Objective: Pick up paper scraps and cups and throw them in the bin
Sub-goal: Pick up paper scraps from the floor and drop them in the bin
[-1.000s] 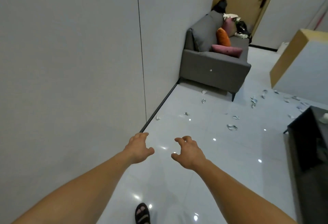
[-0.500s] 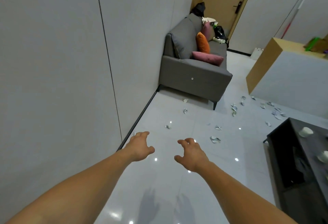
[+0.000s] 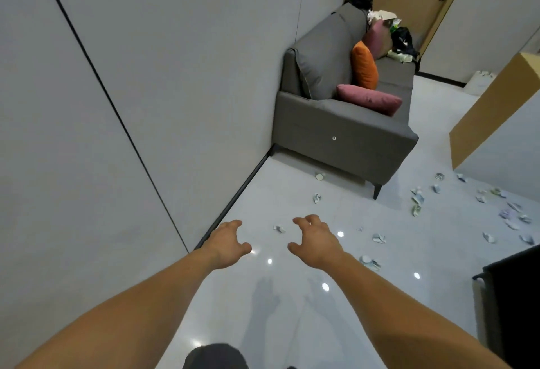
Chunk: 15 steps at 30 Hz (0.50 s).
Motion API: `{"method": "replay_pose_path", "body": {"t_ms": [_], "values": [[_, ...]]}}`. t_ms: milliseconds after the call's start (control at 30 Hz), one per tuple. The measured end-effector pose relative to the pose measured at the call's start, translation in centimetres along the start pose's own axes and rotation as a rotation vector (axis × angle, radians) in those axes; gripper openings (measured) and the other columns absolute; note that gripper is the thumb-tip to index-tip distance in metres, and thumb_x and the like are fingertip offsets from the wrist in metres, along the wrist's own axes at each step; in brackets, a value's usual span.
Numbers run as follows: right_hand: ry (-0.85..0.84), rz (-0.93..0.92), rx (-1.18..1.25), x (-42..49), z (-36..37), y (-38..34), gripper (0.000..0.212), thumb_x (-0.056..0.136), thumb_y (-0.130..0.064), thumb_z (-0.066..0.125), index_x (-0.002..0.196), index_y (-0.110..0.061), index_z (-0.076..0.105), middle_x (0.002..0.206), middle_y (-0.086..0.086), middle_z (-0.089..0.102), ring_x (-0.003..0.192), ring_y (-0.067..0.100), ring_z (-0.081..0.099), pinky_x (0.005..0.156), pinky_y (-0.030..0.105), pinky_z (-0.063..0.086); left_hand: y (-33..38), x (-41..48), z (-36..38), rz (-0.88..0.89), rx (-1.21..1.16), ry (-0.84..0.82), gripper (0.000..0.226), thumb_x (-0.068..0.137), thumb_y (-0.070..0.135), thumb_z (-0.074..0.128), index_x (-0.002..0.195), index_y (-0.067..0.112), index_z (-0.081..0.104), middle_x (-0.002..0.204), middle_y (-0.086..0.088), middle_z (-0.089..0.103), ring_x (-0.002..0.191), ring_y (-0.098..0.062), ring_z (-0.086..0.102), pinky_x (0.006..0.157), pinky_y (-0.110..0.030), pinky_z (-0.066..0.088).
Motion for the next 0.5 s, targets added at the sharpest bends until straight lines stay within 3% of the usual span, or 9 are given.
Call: {"method": "replay_pose_path", "body": {"t_ms": [233, 500], "values": [[-0.088, -0.01, -0.026, 12.5, -0.8, 1.0, 0.066, 0.09, -0.045, 0.057, 0.148, -0.027, 0.031, 0.151, 0.002, 0.027, 0.133, 0.025, 0.035, 0.101, 0.038, 0.041, 0.4, 11.7, -3.1, -0.053, -0.046, 0.006, 0.076, 0.086, 0.038, 0.06, 0.15, 0.02, 0.024, 0.154, -0.004, 0.027, 0.137, -0.023, 0.034, 0.11, -0.036, 0.034], [-0.212, 0.052, -0.043, 28.0, 0.6, 1.7, 0.065, 0.091, -0.045, 0.056, 0.148, -0.027, 0.031, 0.15, 0.001, 0.029, 0.132, 0.024, 0.036, 0.099, 0.036, 0.042, -1.4, 26.7, -5.2, -0.144, -0.049, -0.139, 0.074, 0.09, 0.037, 0.058, 0.151, 0.019, 0.021, 0.154, -0.006, 0.026, 0.138, -0.024, 0.031, 0.11, -0.034, 0.033]]}}
Point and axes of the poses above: each hand's wrist, its own x-axis towards the middle knuckle, its own z-axis out of the palm, y = z × x, the point moved 8 cm from there along x, towards the middle knuckle
